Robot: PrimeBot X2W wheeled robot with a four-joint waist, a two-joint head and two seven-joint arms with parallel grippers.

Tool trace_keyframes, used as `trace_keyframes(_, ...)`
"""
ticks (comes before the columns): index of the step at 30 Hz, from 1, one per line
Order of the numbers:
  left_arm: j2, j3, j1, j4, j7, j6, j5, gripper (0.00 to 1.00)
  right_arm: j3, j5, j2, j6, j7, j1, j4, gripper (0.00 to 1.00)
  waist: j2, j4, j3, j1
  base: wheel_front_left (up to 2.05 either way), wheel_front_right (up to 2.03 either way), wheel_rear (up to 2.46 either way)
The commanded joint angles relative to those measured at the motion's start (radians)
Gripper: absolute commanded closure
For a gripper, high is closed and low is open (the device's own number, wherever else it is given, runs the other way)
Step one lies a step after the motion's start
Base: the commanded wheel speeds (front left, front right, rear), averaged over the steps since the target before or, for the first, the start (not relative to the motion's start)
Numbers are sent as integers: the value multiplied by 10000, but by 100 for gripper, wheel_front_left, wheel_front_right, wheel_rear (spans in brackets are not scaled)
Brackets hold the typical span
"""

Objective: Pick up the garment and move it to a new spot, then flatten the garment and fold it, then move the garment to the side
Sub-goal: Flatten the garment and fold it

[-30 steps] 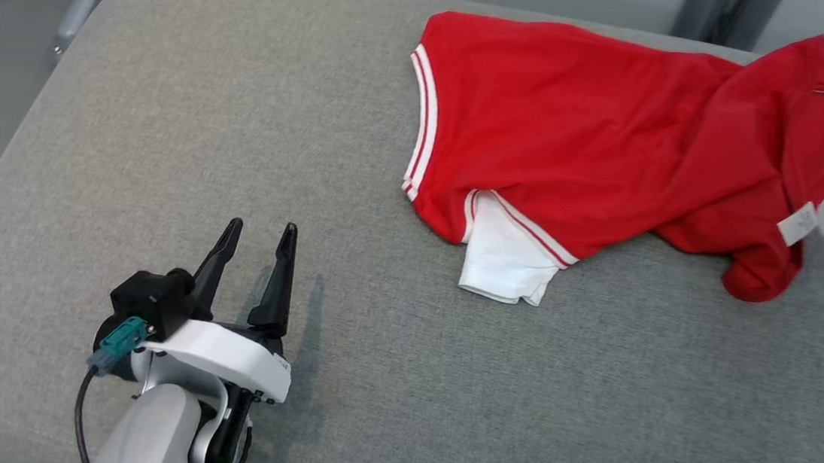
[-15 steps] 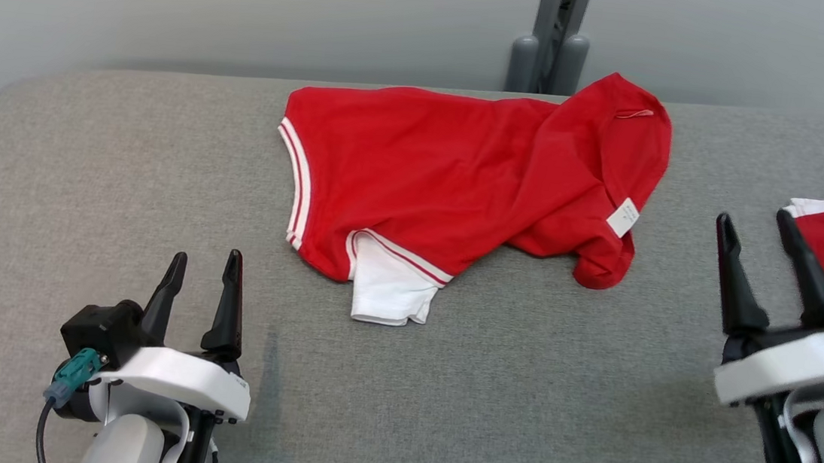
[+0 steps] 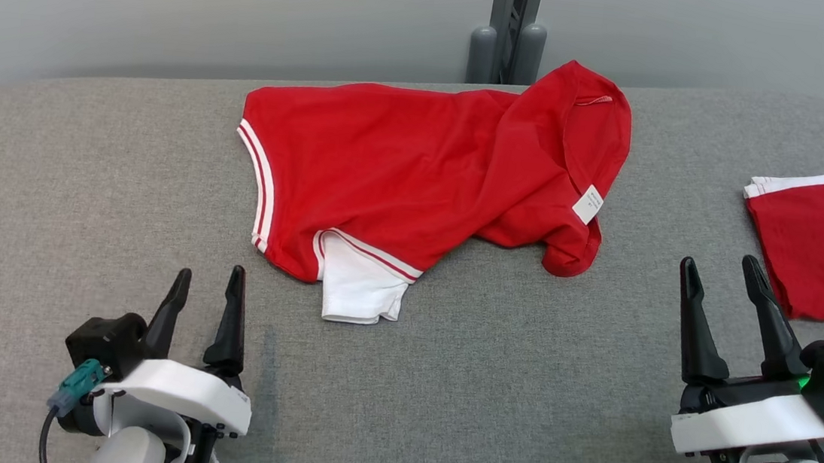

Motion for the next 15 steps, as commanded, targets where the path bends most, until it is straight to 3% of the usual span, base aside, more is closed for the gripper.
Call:
trace_keyframes(1,45,-117,-142,242,-5,-106,-101,0,-84,-65,22,-5,-43,114,-118,0,-1,-21,115,0,0,0,0)
trace_keyframes(15,97,-185,-1910,2534,614,-294,-859,0,-316,-571,293,-5,-43,-35,-427,0,-1,-629,1000,0,0,0,0)
